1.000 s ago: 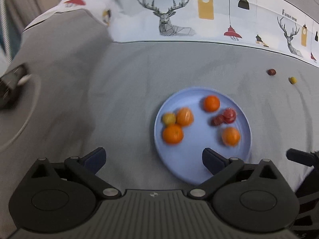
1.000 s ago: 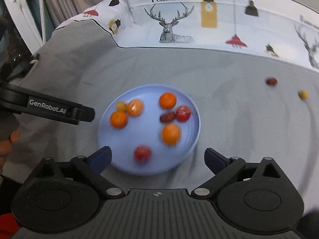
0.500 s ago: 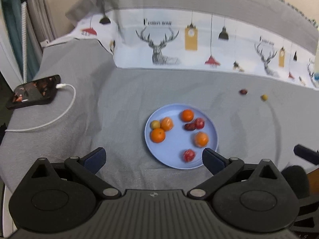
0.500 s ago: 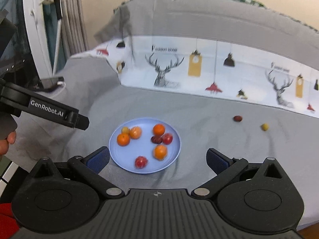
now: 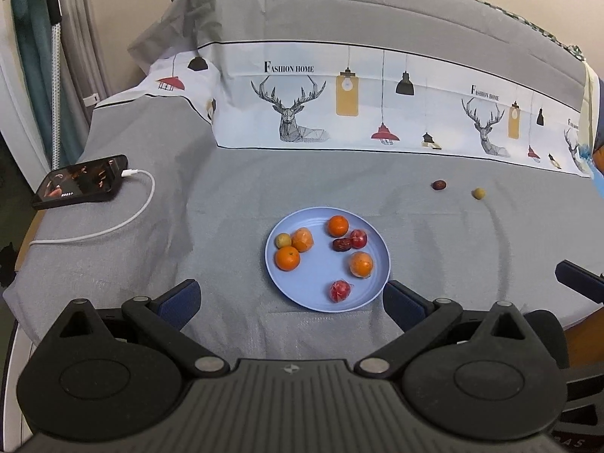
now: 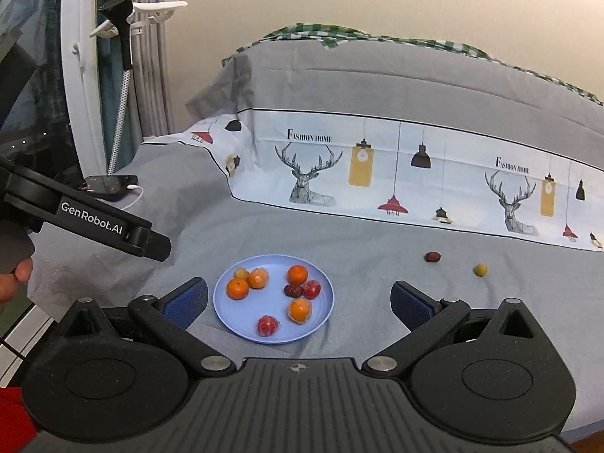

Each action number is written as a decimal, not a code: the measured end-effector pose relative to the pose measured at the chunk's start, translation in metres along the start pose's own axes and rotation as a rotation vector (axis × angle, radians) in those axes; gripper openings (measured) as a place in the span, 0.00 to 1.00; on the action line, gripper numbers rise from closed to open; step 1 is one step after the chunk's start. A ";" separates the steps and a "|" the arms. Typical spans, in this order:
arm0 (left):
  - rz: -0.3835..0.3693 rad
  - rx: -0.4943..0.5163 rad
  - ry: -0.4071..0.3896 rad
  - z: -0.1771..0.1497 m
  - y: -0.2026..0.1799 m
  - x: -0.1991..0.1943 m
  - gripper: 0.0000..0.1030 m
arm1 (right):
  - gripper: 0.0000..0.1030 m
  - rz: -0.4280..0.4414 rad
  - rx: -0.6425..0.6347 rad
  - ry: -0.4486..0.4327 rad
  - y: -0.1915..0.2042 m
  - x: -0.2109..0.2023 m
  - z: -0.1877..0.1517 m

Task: Organize fruits
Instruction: 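Lift both tools away from the plate, then grasp a red date with the left tool while the right tool grasps a yellow fruit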

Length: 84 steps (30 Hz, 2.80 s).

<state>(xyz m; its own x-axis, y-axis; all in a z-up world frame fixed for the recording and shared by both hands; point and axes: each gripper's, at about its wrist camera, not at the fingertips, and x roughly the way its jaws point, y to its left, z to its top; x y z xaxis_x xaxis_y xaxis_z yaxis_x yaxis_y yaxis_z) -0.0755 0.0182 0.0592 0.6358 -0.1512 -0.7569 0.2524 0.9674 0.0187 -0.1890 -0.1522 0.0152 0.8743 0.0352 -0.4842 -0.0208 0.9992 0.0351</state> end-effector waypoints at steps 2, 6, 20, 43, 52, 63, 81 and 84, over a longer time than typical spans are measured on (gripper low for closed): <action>0.004 0.008 -0.005 0.000 0.000 -0.002 1.00 | 0.99 0.003 -0.004 -0.003 0.000 -0.002 -0.001; 0.012 0.005 -0.006 0.000 0.001 -0.003 1.00 | 0.99 0.004 0.002 -0.001 0.000 -0.001 -0.001; 0.022 0.014 0.049 0.003 -0.001 0.016 1.00 | 0.99 0.015 0.036 0.053 -0.005 0.017 -0.005; 0.021 0.046 0.169 0.057 -0.052 0.104 1.00 | 0.99 -0.195 0.331 0.099 -0.121 0.084 -0.017; -0.128 0.178 0.167 0.113 -0.148 0.217 1.00 | 0.99 -0.370 0.349 0.094 -0.219 0.157 -0.020; -0.262 0.438 0.160 0.155 -0.280 0.401 0.99 | 0.99 -0.453 0.306 0.172 -0.333 0.314 -0.035; -0.362 0.602 0.120 0.145 -0.320 0.429 0.29 | 0.26 -0.445 0.160 0.146 -0.349 0.365 -0.053; -0.356 0.583 0.095 0.144 -0.309 0.399 0.29 | 0.26 -0.473 0.285 0.145 -0.348 0.347 -0.049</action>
<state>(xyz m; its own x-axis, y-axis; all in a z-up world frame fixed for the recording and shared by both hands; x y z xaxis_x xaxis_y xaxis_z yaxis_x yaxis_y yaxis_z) 0.2051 -0.3707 -0.1549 0.3814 -0.3948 -0.8359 0.8018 0.5913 0.0866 0.0981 -0.4862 -0.2082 0.6805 -0.3924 -0.6189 0.5061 0.8624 0.0096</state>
